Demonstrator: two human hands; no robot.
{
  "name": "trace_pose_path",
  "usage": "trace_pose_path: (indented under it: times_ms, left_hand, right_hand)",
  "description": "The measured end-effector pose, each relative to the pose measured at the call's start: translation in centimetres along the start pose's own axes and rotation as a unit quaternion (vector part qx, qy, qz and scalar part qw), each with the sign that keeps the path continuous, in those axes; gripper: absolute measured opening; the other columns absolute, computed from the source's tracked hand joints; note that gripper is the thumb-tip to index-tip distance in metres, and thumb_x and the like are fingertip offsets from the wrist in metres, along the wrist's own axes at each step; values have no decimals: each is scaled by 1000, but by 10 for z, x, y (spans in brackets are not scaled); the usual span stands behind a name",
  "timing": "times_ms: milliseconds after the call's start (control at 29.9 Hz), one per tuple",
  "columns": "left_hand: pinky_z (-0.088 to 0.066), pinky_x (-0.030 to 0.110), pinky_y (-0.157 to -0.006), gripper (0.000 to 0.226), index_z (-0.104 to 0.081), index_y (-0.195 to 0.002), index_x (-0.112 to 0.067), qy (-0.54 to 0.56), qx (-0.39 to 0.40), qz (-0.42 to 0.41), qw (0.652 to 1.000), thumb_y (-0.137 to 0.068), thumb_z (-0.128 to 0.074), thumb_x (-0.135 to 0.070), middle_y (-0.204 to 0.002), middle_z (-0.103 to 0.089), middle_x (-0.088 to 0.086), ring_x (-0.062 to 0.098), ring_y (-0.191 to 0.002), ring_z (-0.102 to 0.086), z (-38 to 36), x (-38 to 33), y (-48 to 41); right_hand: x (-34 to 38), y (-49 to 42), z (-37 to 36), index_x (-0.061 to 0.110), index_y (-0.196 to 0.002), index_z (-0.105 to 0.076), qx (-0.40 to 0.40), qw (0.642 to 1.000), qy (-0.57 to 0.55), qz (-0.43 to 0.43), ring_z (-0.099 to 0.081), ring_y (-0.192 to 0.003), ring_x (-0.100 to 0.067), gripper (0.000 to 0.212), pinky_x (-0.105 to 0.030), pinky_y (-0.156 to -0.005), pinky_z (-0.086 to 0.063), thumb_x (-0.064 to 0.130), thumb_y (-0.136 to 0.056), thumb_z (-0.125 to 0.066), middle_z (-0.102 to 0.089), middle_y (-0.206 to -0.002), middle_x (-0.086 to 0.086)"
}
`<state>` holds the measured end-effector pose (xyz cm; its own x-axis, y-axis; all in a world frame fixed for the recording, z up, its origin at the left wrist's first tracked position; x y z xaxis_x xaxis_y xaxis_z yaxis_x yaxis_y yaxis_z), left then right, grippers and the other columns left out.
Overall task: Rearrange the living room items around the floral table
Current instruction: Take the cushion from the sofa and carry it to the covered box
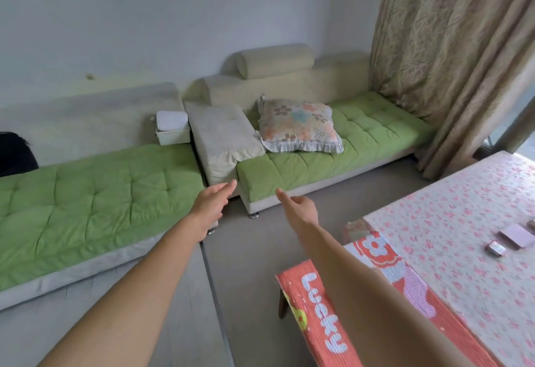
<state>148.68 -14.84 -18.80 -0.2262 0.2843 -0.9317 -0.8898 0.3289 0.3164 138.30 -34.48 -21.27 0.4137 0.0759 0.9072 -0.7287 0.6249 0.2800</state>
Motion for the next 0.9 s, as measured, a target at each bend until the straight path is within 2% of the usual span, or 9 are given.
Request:
trace_pose_path:
  times_ms: [167,301,335,468,602,736,903]
  left_hand:
    - [-38,34,-89,49,-51,-130,-18,12,-17,4,1000,-91,-52,-46,-124,-55,0,17,-109,-51,31,-22,-105]
    - [-37,40,-97,51,-48,-133,-18,28,15,20,999,-91,-50,-48,-123,-53,-3,17,-111,-49,37,-26,-190]
    - [-37,41,-98,51,-48,-132,-18,36,31,11,999,-91,-50,-48,-122,-53,-3,17,-111,-49,45,-40,-240]
    - [-38,36,-92,43,-52,-126,-15,27,42,19,999,-94,-47,-43,-122,-56,1,18,-109,-52,63,-60,-334]
    - [-39,36,-91,27,-56,-106,-17,21,66,46,997,-96,-44,-38,-129,-57,6,20,-106,-53,56,-79,-427]
    - [-36,44,-106,47,-48,-133,-14,-2,133,79,988,-96,-45,-42,-136,-53,5,23,-122,-52,17,-75,-471]
    - [-35,46,-107,49,-47,-134,-13,-17,178,91,980,-95,-47,-42,-129,-53,5,25,-122,-51,-47,-97,-546]
  right_hand:
    - [41,-82,-39,31,-62,-20,-24,1000,16,-4,-25,-53,-6,51,-24,-48,-20,63,-81,-54,-28,-61,9]
    - [39,-141,-54,29,-61,-22,-55,998,23,-36,-28,-51,-7,51,-24,-48,-22,62,-82,-54,-33,-58,8]
    - [56,-179,-67,28,-61,-23,-81,996,12,-23,-28,-51,-7,51,-24,-48,-22,62,-82,-54,-33,-58,8]
    - [78,-242,-79,20,-57,-24,-121,992,10,-34,-25,-47,-13,56,-28,-49,-23,54,-87,-56,-28,-54,3]
    - [97,-300,-84,20,-57,-22,-162,985,-10,-63,-22,-48,-12,56,-28,-48,-20,50,-88,-57,-25,-53,3]
    - [90,-334,-70,21,-56,-19,-204,975,-10,-92,-20,-45,-13,58,-29,-48,-15,51,-88,-57,-22,-52,4]
    - [84,-410,-35,22,-55,-19,-235,965,-2,-118,-20,-45,-14,58,-30,-49,-15,52,-88,-56,-21,-50,5]
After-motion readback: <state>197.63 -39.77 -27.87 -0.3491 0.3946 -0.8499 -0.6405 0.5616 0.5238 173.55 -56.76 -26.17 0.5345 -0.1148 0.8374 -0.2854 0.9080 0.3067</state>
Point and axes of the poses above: each hand's wrist, its own y-axis away from the middle knuckle, its own z-axis out of the back of the hand, x = y × z, the point moved 10 cm from there along -y, towards the middle knuckle
